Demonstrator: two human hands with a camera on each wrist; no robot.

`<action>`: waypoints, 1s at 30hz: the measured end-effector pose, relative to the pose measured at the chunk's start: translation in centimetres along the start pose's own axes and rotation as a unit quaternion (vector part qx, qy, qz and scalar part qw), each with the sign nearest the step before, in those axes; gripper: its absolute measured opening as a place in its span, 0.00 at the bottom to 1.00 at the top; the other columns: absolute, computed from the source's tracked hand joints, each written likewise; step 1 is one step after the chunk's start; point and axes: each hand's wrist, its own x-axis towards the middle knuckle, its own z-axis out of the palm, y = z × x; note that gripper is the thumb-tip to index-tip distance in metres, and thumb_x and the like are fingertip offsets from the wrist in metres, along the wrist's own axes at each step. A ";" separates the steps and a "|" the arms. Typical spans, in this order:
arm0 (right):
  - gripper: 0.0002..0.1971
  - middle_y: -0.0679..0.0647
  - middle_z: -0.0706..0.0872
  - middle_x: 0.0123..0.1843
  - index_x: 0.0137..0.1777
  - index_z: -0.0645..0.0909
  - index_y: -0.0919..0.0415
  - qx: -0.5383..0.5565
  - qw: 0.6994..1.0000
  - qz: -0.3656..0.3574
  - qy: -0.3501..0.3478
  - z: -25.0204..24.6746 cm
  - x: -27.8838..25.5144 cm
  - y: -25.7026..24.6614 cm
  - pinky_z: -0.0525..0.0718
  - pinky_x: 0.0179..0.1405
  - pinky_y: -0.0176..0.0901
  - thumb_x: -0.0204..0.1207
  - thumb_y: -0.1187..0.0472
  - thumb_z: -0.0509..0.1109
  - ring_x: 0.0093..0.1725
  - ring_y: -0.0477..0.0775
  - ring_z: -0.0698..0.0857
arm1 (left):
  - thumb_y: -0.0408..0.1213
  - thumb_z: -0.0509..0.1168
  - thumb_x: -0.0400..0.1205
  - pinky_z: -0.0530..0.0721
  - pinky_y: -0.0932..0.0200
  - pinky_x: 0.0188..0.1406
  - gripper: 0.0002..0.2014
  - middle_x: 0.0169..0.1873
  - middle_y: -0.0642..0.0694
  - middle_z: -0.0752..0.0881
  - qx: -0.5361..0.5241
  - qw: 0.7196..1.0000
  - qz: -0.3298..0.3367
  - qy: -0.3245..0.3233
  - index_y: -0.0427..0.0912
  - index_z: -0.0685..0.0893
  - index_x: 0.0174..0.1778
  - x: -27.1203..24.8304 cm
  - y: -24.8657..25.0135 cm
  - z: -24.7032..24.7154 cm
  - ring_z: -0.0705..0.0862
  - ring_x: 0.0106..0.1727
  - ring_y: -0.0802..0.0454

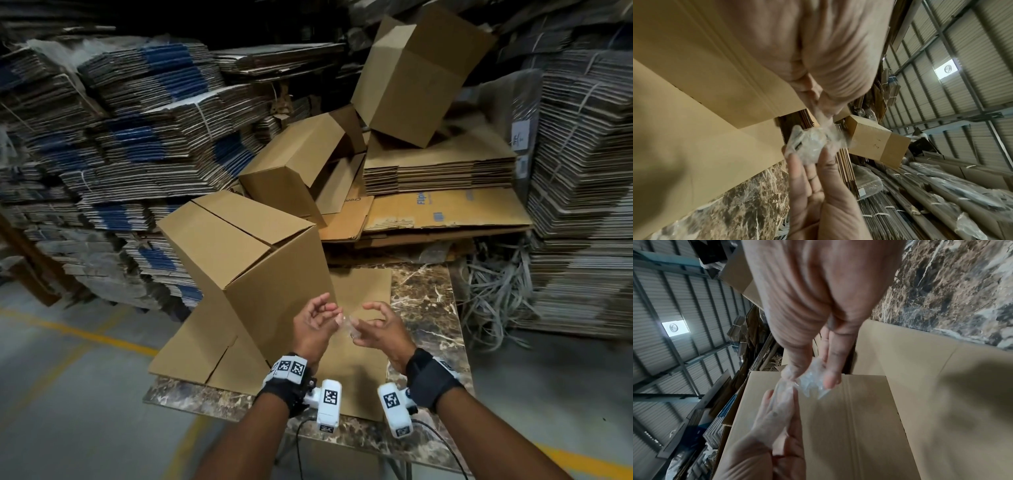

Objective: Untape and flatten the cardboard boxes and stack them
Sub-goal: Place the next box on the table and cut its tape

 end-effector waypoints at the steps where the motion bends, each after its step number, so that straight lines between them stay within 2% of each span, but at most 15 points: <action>1: 0.24 0.73 0.90 0.55 0.64 0.83 0.62 -0.002 1.000 -0.010 0.017 0.0 0.2 0.1 0.92 0.53 0.61 0.69 0.62 0.85 0.53 0.66 0.92 | 0.16 0.78 0.72 0.90 0.50 0.60 0.31 0.56 0.33 0.89 0.001 1.000 -0.001 0.000 0.39 0.82 0.70 0.1 -0.1 0.2 0.91 0.60 0.42; 3: 0.23 0.68 0.92 0.53 0.58 0.88 0.67 -0.010 0.999 -0.028 0.029 -0.3 0.6 0.4 0.92 0.54 0.56 0.66 0.55 0.86 0.51 0.63 0.92 | 0.16 0.78 0.71 0.89 0.49 0.61 0.33 0.56 0.33 0.88 0.008 1.000 0.000 0.000 0.40 0.80 0.72 0.3 -0.1 0.6 0.91 0.60 0.43; 5: 0.25 0.62 0.92 0.50 0.55 0.89 0.70 -0.019 0.999 -0.032 0.016 -0.8 1.0 0.7 0.92 0.55 0.52 0.70 0.48 0.83 0.49 0.59 0.91 | 0.17 0.78 0.72 0.89 0.51 0.61 0.34 0.57 0.34 0.87 0.020 1.000 0.004 -0.011 0.40 0.79 0.73 0.6 0.0 0.7 0.90 0.61 0.45; 8: 0.24 0.57 0.90 0.44 0.53 0.89 0.66 -0.076 0.996 -0.039 -0.001 -1.8 1.2 0.7 0.91 0.53 0.49 0.71 0.43 0.83 0.45 0.53 0.90 | 0.18 0.77 0.74 0.88 0.50 0.64 0.34 0.60 0.37 0.87 0.042 0.998 0.006 -0.042 0.41 0.77 0.76 0.9 0.2 1.1 0.89 0.64 0.49; 11: 0.16 0.57 0.92 0.41 0.47 0.88 0.61 -0.185 0.980 -0.075 0.008 -2.8 1.4 0.8 0.88 0.43 0.47 0.68 0.52 0.87 0.40 0.50 0.88 | 0.16 0.75 0.76 0.88 0.49 0.66 0.32 0.62 0.38 0.87 0.075 0.995 0.014 -0.059 0.39 0.78 0.75 1.2 0.4 1.5 0.88 0.66 0.51; 14: 0.06 0.54 0.90 0.35 0.40 0.87 0.62 -0.243 0.966 -0.089 0.025 -4.1 2.1 0.8 0.85 0.37 0.45 0.72 0.64 0.82 0.35 0.49 0.86 | 0.16 0.74 0.76 0.88 0.51 0.63 0.28 0.61 0.39 0.88 0.120 0.989 0.023 -0.080 0.41 0.82 0.69 1.8 0.3 1.8 0.88 0.66 0.47; 16: 0.05 0.52 0.90 0.38 0.40 0.87 0.59 -0.293 0.952 -0.080 0.040 -5.2 2.8 0.7 0.87 0.39 0.48 0.75 0.64 0.80 0.39 0.50 0.87 | 0.19 0.76 0.76 0.87 0.58 0.62 0.24 0.58 0.42 0.90 0.181 0.979 0.053 -0.082 0.46 0.85 0.64 2.1 0.0 1.8 0.88 0.65 0.45; 18: 0.02 0.51 0.91 0.48 0.49 0.89 0.60 -0.341 0.937 -0.056 0.052 -6.9 3.4 0.4 0.86 0.38 0.37 0.78 0.65 0.77 0.48 0.51 0.89 | 0.24 0.77 0.78 0.87 0.60 0.64 0.21 0.58 0.48 0.90 0.259 0.959 0.100 -0.059 0.48 0.87 0.63 2.2 0.2 1.5 0.88 0.64 0.49; 20: 0.08 0.47 0.88 0.55 0.55 0.90 0.60 -0.399 0.914 -0.031 0.067 -9.5 4.1 0.3 0.78 0.34 0.23 0.80 0.69 0.73 0.52 0.51 0.88 | 0.29 0.76 0.80 0.83 0.53 0.71 0.18 0.62 0.50 0.88 0.344 0.924 0.161 -0.034 0.47 0.87 0.65 2.5 0.8 0.8 0.84 0.67 0.55; 21: 0.11 0.46 0.88 0.56 0.55 0.90 0.57 -0.419 0.904 -0.021 0.076 -10.7 4.3 0.2 0.76 0.31 0.22 0.79 0.71 0.71 0.50 0.51 0.87 | 0.30 0.75 0.80 0.79 0.51 0.75 0.18 0.65 0.49 0.86 0.383 0.903 0.194 -0.020 0.46 0.87 0.67 2.6 1.1 0.3 0.82 0.70 0.54; 23: 0.15 0.50 0.91 0.56 0.51 0.88 0.50 -0.460 0.882 -0.014 0.101 -12.9 4.5 0.1 0.80 0.35 0.33 0.75 0.71 0.70 0.46 0.53 0.87 | 0.31 0.74 0.81 0.78 0.45 0.75 0.19 0.67 0.45 0.84 0.435 0.862 0.260 0.017 0.45 0.86 0.68 3.0 2.0 -0.3 0.79 0.71 0.52; 25: 0.13 0.53 0.90 0.56 0.52 0.87 0.53 -0.494 0.862 0.000 0.112 -14.5 4.7 0.3 0.80 0.42 0.38 0.75 0.71 0.70 0.50 0.59 0.88 | 0.31 0.75 0.79 0.83 0.41 0.63 0.18 0.61 0.43 0.83 0.469 0.812 0.338 0.073 0.43 0.87 0.65 3.3 3.2 -0.3 0.79 0.64 0.50; 26: 0.12 0.53 0.89 0.57 0.52 0.89 0.57 -0.507 0.854 0.007 0.114 -15.2 4.9 0.5 0.79 0.46 0.37 0.76 0.72 0.70 0.55 0.60 0.88 | 0.31 0.75 0.78 0.83 0.42 0.58 0.17 0.58 0.42 0.83 0.483 0.784 0.376 0.105 0.42 0.88 0.63 3.4 3.8 -0.3 0.79 0.61 0.48; 28: 0.11 0.56 0.89 0.63 0.47 0.91 0.57 -0.524 0.842 0.013 0.127 -16.4 5.5 1.4 0.77 0.49 0.32 0.77 0.71 0.70 0.62 0.58 0.88 | 0.33 0.74 0.79 0.80 0.41 0.61 0.16 0.58 0.40 0.83 0.510 0.727 0.434 0.155 0.40 0.88 0.63 3.9 5.6 -0.4 0.80 0.64 0.43; 30: 0.10 0.59 0.88 0.67 0.47 0.90 0.53 -0.529 0.837 0.010 0.137 -17.3 6.1 2.3 0.80 0.51 0.33 0.77 0.69 0.73 0.61 0.59 0.88 | 0.36 0.73 0.80 0.77 0.37 0.67 0.16 0.61 0.38 0.84 0.540 0.672 0.463 0.205 0.39 0.87 0.64 4.9 7.3 -0.9 0.79 0.70 0.38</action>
